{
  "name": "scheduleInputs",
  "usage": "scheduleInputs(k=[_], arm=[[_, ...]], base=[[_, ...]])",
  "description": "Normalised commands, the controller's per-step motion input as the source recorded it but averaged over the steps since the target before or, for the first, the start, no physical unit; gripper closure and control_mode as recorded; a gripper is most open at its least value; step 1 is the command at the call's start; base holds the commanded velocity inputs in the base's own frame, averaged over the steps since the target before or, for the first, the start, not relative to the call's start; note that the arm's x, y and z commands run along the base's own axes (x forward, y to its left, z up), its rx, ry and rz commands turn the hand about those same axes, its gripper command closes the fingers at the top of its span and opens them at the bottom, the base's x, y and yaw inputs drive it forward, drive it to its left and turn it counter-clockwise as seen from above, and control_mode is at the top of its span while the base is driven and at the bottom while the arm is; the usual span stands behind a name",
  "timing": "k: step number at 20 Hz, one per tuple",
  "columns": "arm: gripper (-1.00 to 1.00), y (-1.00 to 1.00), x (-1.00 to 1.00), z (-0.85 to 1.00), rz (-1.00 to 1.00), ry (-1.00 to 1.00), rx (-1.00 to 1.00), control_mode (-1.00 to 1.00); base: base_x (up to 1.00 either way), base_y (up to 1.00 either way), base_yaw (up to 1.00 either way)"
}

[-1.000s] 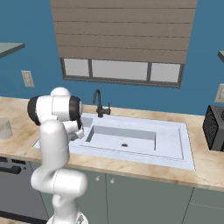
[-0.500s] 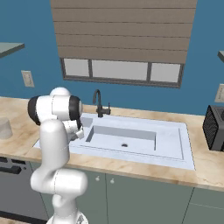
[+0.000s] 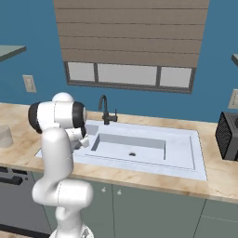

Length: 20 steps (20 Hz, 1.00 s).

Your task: Move any existing items from the left basin to the right basin for drying. Then move the glass cup from the counter to the left basin of the sink for washing.

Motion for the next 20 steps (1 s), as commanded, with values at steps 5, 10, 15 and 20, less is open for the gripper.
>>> scheduleInputs(k=[5, 10, 15, 20], arm=[[1.00, 0.00, -0.25, 0.43, -0.08, -0.01, 0.00, -1.00], [1.00, 0.00, -0.33, 0.48, -0.12, 0.00, 0.00, -1.00], [1.00, 0.00, -0.33, 0.58, -0.11, 0.00, 0.00, -1.00], [1.00, 0.00, -0.43, 0.55, -0.10, 0.00, 0.00, -1.00]], base=[[0.00, 0.00, 0.00], [0.00, 0.00, 0.00], [0.00, 0.00, 0.00], [0.00, 0.00, 0.00]])
